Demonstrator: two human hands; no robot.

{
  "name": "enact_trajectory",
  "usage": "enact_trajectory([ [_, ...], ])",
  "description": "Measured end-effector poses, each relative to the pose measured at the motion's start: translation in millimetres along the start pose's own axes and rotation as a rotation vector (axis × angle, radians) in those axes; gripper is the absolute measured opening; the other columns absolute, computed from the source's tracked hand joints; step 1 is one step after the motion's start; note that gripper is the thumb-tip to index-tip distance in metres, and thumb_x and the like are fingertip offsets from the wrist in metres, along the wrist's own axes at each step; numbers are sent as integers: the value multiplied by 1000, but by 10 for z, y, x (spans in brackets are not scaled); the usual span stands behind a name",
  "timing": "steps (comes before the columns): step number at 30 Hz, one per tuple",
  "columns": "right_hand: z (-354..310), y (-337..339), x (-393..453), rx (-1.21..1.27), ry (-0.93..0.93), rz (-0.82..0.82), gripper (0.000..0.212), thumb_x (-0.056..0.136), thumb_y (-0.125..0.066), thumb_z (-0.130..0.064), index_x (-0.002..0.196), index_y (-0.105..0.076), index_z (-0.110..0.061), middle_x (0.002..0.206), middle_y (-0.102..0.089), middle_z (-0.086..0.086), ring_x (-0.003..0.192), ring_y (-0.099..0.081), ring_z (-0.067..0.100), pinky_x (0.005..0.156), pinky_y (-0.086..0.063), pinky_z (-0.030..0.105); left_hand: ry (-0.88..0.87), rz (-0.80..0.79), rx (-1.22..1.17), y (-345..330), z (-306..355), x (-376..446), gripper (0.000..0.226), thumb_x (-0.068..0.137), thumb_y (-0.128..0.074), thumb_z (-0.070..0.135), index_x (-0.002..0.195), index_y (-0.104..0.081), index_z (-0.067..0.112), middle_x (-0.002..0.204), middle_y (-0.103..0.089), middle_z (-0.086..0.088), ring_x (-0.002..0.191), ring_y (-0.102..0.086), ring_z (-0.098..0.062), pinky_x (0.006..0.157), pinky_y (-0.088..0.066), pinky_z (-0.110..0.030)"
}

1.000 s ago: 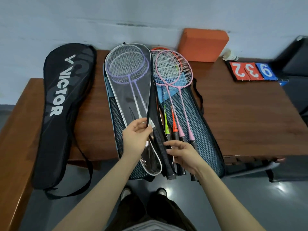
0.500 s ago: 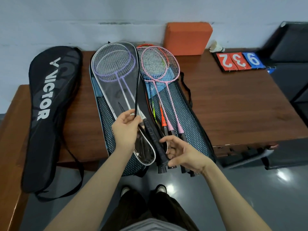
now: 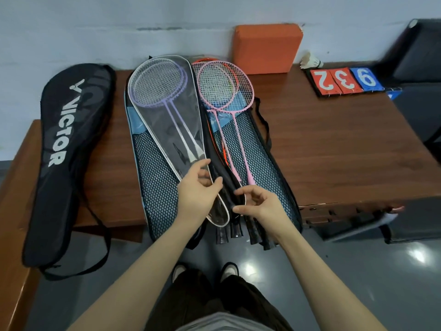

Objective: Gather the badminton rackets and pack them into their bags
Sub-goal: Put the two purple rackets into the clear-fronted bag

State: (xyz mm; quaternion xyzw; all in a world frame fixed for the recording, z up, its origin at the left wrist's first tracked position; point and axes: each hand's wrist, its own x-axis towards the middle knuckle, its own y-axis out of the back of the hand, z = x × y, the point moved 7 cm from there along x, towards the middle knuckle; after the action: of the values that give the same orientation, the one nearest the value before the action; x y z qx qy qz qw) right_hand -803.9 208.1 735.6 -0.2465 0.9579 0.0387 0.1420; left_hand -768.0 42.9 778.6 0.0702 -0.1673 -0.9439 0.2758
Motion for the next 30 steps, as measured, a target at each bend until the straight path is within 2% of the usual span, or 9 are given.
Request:
enact_trajectory([
  [2, -10, 93, -14, 53, 16, -27, 44, 75, -71, 2, 114, -65, -18, 72, -45, 3, 60, -43, 9, 62, -43, 20, 19, -33, -76, -139, -31, 10, 41, 80, -70, 15, 118, -56, 17, 79, -57, 7, 73, -59, -9, 72, -50, -21],
  [4, 10, 190, -24, 57, 13, -21, 40, 85, -64, -6, 123, -58, -19, 76, -55, 1, 65, -52, 9, 64, -44, 20, 1, -88, -42, -293, -94, 25, 32, 86, -63, 16, 117, -57, 14, 89, -61, 5, 82, -60, -6, 80, -50, -21],
  [7, 145, 291, 5, -53, -53, 25, 27, 92, -56, -15, 120, -57, -17, 84, -59, 6, 72, -58, 11, 62, -43, 14, -183, -239, 317, -516, -216, 38, 32, 91, -51, 20, 121, -57, 16, 113, -63, 1, 107, -55, -18, 96, -45, -39],
  [9, 239, 320, 60, -157, -78, 39, 25, 92, -56, -16, 118, -58, -14, 85, -59, 8, 74, -57, 12, 64, -44, 13, -241, -349, 505, -606, -313, 4, 39, 90, -50, 21, 129, -51, 20, 125, -58, 3, 116, -46, -22, 102, -36, -38],
  [11, 293, 329, 155, -267, -62, 66, 25, 90, -59, -20, 115, -60, -16, 88, -62, 9, 77, -57, 12, 73, -47, 22, -245, -393, 604, -605, -369, -24, 43, 91, -50, 22, 135, -44, 23, 135, -49, 6, 123, -37, -20, 102, -26, -35],
  [14, 230, 306, 378, -440, 12, 143, 34, 88, -61, -28, 119, -59, -14, 101, -63, 5, 92, -59, 15, 86, -48, 31, -231, -344, 699, -460, -423, 84, 44, 93, -48, 28, 136, -42, 24, 142, -41, 4, 130, -30, -19, 106, -20, -36],
  [19, -115, 20, 864, -686, 125, 168, 41, 91, -54, -33, 127, -52, -14, 112, -54, 4, 100, -54, 20, 90, -45, 36, -89, -189, 696, 36, -538, 547, 46, 91, -48, 36, 131, -49, 13, 128, -51, -7, 120, -43, -27, 102, -32, -41],
  [24, -309, -256, 1360, -808, 160, 227, 35, 90, -55, -26, 123, -55, -13, 108, -56, 8, 95, -55, 26, 83, -45, 39, 47, -183, 691, 315, -661, 1104, 48, 92, -48, 34, 136, -41, 16, 132, -44, -10, 121, -41, -29, 102, -32, -42],
  [30, -435, -436, 1846, -893, 141, 309, 31, 89, -57, -20, 119, -58, -13, 105, -58, 11, 90, -57, 31, 78, -48, 43, 187, -167, 552, 539, -923, 1794, 55, 90, -51, 40, 135, -39, 12, 131, -41, -15, 115, -47, -32, 96, -42, -45],
])
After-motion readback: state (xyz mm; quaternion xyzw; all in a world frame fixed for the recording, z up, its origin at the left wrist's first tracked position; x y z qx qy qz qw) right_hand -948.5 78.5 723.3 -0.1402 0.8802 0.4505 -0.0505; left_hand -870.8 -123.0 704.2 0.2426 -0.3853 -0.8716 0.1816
